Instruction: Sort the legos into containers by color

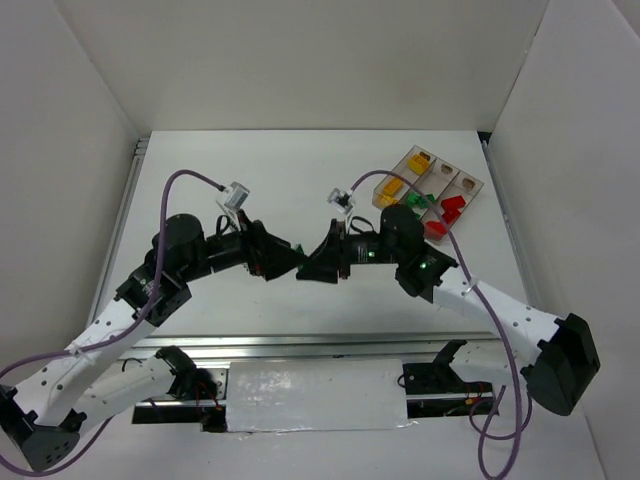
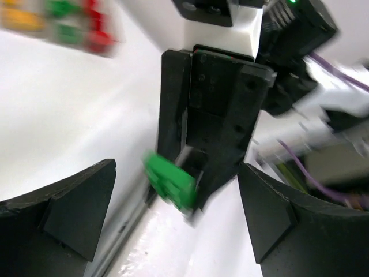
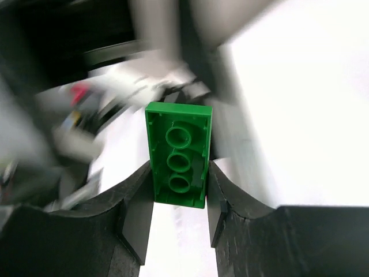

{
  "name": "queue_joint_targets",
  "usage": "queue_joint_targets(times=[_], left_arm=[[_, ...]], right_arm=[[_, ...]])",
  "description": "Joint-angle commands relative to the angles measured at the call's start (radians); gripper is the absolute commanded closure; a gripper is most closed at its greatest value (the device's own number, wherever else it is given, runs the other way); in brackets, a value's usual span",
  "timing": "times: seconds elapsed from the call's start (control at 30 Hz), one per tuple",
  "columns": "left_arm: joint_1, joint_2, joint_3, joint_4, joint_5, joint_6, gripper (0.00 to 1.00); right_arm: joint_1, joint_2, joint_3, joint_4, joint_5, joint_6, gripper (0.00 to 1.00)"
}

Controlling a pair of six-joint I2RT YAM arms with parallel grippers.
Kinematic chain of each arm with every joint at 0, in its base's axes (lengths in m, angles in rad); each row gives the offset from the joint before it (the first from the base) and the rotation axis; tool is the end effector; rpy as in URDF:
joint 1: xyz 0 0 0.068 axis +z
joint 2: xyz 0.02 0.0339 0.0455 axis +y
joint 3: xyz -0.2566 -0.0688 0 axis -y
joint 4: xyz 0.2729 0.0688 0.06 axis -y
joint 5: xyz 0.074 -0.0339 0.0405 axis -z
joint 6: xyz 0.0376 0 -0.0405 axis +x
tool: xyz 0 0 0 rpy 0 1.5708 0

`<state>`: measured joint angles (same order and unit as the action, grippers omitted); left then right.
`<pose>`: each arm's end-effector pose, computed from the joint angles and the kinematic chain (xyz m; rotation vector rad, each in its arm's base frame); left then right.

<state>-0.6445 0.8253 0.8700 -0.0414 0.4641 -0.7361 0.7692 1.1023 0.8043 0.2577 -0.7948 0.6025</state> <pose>0.1686 -0.1477 0.3745 0.3278 1.7325 -1.4087 0.1846 0.2160 0.3156 -0.8488 1.6852 1.6330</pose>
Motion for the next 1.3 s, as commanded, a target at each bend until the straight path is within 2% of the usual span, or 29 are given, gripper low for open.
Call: queue_joint_targets(times=[0.0, 0.03, 0.1, 0.13, 0.2, 0.23, 0.3, 0.43, 0.63, 0.77, 0.87, 0.9, 0.97, 1.07, 1.1, 1.17, 1.27], left_arm=[[0.003, 0.008, 0.135, -0.276, -0.377, 0.040, 0.01], [0.002, 0.012, 0.156, -0.332, -0.550, 0.027, 0.00], [0.003, 0.014, 0.201, -0.449, -0.677, 0.015, 0.00], [0.003, 0.009, 0.205, -0.474, -0.744, 0.017, 0.01], [0.003, 0.002, 0.199, -0.520, -0.778, 0.035, 0.00], [0.003, -0.009, 0.189, -0.538, -0.803, 0.038, 0.00], [0.003, -0.026, 0.175, -0.564, -0.811, 0.055, 0.00], [0.003, -0.090, 0.127, -0.604, -0.818, 0.090, 0.01], [0.006, -0.143, 0.104, -0.655, -0.831, 0.155, 0.00], [0.008, -0.146, 0.083, -0.661, -0.840, 0.175, 0.01], [0.008, -0.144, 0.061, -0.658, -0.846, 0.178, 0.00], [0.006, -0.143, 0.055, -0.657, -0.845, 0.178, 0.00], [0.008, -0.138, 0.057, -0.658, -0.849, 0.173, 0.01], [0.008, -0.140, 0.058, -0.661, -0.861, 0.165, 0.01], [0.006, -0.141, 0.058, -0.663, -0.866, 0.164, 0.00], [0.006, -0.141, 0.058, -0.666, -0.883, 0.155, 0.00], [0.008, -0.123, 0.072, -0.678, -0.915, 0.136, 0.01]], right_arm=[[-0.161, 0.118, 0.082, -0.243, 0.210, -0.056, 1.00], [-0.207, 0.154, 0.101, -0.344, 0.282, -0.055, 1.00], [-0.315, 0.249, 0.171, -0.449, 0.432, -0.055, 1.00], [-0.344, 0.275, 0.199, -0.530, 0.600, -0.053, 1.00], [-0.428, 0.362, 0.280, -0.584, 0.757, -0.044, 1.00], [-0.456, 0.398, 0.323, -0.663, 0.886, -0.034, 1.00], [-0.493, 0.507, 0.449, -0.724, 0.994, -0.035, 1.00], [-0.623, 0.636, 0.604, -0.793, 1.072, -0.029, 1.00], [-0.712, 0.874, 0.904, -0.919, 1.132, -0.041, 0.98], [-0.729, 0.949, 1.013, -0.982, 1.160, -0.037, 0.96], [-0.734, 0.953, 1.035, -0.977, 1.171, -0.037, 0.86], [-0.734, 0.953, 1.042, -0.986, 1.171, -0.035, 0.65], [-0.734, 0.952, 1.061, -0.992, 1.165, -0.035, 0.54], [-0.734, 0.930, 1.059, -0.997, 1.158, -0.029, 0.33], [-0.734, 0.921, 1.055, -0.996, 1.160, -0.027, 0.08], [-0.734, 0.890, 1.036, -0.991, 1.160, -0.027, 0.00], [-0.732, 0.835, 1.018, -0.997, 1.148, -0.029, 0.00]])
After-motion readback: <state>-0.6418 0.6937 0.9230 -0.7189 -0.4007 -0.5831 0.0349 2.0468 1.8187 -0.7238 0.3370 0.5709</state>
